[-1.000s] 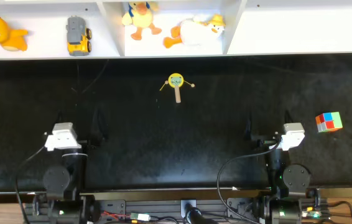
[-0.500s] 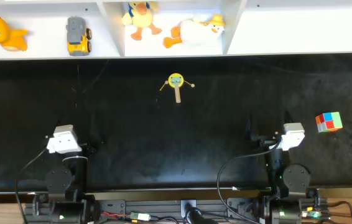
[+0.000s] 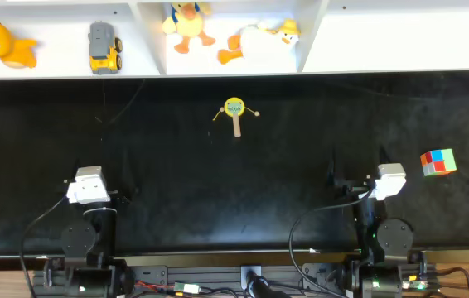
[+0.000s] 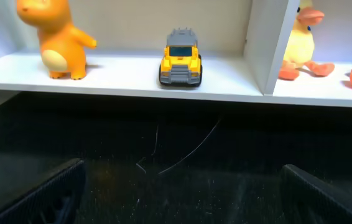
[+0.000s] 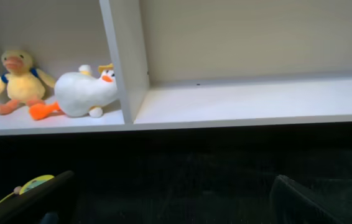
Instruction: Store Toys
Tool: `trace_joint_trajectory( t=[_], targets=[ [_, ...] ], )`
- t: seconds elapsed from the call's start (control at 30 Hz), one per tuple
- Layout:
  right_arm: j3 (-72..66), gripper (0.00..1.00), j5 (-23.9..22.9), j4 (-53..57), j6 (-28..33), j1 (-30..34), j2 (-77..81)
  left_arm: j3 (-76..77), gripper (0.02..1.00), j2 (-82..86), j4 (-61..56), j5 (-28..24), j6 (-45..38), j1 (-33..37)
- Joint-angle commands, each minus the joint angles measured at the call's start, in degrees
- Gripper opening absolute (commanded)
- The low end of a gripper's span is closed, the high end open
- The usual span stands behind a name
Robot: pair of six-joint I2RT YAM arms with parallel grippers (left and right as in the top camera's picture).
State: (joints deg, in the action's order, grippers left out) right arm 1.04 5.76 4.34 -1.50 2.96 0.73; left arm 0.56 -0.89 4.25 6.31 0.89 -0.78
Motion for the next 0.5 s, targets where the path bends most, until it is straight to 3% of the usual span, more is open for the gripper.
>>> trace_joint_trajectory(
  t=[0.03, 0.5],
  targets=[
    [-0.7, 0.996, 0.2, -0.3, -0.2, -0.2, -0.5, -0.1, 0.998, 0.7, 0.1, 0.7, -1.3, -0.2],
    [-0.7, 0.996, 0.2, -0.3, -0.2, -0.2, -0.5, -0.1, 0.998, 0.7, 0.1, 0.7, -1.3, -0.2]
  ],
)
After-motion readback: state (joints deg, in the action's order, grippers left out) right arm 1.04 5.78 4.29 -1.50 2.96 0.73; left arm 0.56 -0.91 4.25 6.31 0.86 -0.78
